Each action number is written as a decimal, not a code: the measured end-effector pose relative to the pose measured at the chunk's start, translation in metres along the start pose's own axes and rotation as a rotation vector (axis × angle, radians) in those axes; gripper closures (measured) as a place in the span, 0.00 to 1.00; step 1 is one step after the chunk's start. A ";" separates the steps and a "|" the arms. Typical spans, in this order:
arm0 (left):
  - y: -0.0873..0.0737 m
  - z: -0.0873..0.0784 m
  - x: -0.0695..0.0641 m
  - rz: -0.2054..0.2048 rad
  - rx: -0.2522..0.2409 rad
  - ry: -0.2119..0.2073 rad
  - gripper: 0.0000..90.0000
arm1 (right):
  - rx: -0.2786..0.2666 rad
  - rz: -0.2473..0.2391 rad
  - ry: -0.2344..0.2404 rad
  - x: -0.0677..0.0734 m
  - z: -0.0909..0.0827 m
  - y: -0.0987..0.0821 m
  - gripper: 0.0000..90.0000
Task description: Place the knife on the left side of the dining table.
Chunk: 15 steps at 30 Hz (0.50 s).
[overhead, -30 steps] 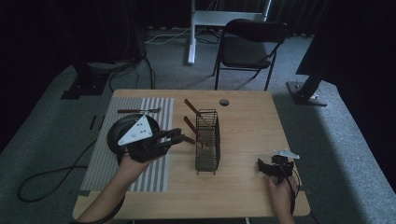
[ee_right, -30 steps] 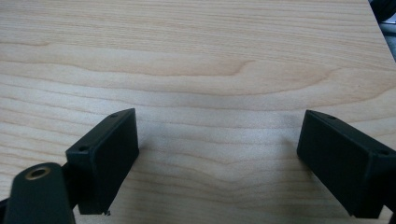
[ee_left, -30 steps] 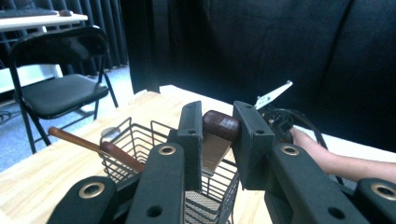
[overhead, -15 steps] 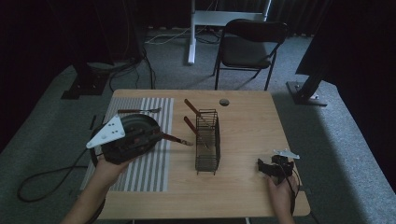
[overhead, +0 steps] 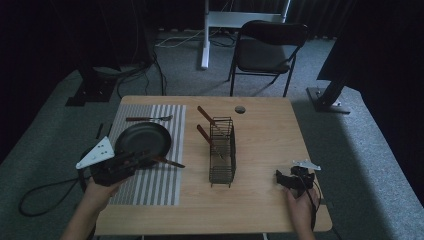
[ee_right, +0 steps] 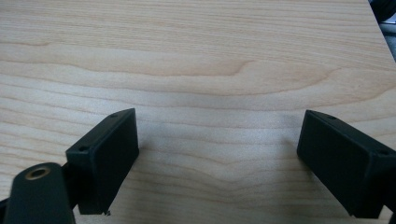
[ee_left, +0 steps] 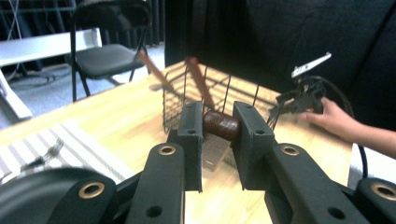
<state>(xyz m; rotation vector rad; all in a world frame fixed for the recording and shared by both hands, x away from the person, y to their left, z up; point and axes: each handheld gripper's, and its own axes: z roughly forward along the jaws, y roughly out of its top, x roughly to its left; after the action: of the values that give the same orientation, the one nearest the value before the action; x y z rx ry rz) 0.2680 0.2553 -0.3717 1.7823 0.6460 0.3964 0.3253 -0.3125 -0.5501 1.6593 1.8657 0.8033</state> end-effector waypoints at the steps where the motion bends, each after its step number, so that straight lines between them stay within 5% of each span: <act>1: -0.005 -0.001 0.002 -0.010 0.004 0.004 0.83 | 0.000 0.000 0.000 0.000 0.000 0.000 0.13; 15: -0.054 -0.014 0.020 -0.112 0.072 0.035 0.83 | 0.000 0.001 0.000 0.000 0.000 0.000 0.13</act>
<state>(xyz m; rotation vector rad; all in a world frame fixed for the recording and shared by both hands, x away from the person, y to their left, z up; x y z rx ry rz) 0.2642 0.2894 -0.4201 1.8008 0.7901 0.3320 0.3253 -0.3124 -0.5500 1.6605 1.8651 0.8037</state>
